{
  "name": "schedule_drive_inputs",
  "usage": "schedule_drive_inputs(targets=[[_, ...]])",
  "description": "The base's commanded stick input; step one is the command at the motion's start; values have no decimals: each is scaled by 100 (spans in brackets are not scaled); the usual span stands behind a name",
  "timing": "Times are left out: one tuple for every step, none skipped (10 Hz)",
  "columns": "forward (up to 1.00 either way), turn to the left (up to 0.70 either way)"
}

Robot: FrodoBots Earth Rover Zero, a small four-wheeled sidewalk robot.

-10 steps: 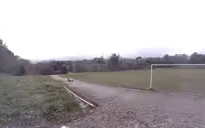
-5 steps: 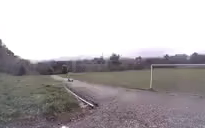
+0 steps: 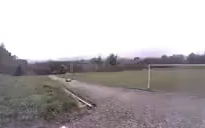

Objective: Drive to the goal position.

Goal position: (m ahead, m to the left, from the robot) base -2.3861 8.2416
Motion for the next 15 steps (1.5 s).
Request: schedule_drive_inputs(targets=[[70,-27],[70,-27],[70,-27],[70,-27],[70,0],[70,0],[70,0],[70,4],[70,21],[70,27],[70,27],[70,27],[44,34],[0,45],[0,45]])
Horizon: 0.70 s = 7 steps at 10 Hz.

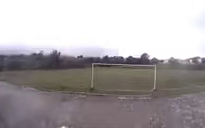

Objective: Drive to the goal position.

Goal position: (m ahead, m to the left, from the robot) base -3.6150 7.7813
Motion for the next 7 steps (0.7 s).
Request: schedule_drive_inputs(targets=[[0,45],[0,45],[0,45],[0,0],[0,0],[0,0],[0,0]])
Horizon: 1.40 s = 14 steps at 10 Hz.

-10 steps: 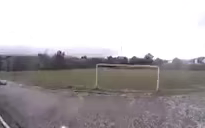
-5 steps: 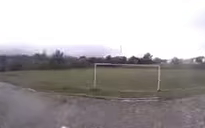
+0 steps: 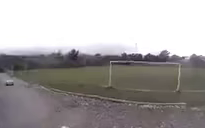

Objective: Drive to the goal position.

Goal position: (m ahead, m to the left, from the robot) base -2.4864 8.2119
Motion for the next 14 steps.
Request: schedule_drive_inputs(targets=[[0,0],[0,0],[0,0],[0,45],[0,45],[0,45],[0,45],[0,45],[0,45],[0,45],[21,39],[68,27],[70,27],[52,32]])
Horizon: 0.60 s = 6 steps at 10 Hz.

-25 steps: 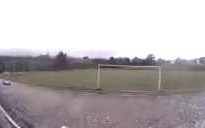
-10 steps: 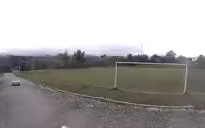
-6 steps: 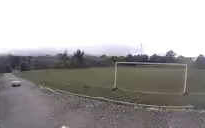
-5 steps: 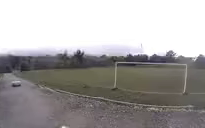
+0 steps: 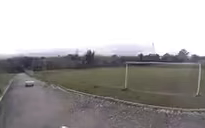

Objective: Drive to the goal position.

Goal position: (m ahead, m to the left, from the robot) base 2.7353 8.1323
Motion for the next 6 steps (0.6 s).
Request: schedule_drive_inputs(targets=[[2,44],[0,45],[0,0],[0,0],[0,0],[0,0]])
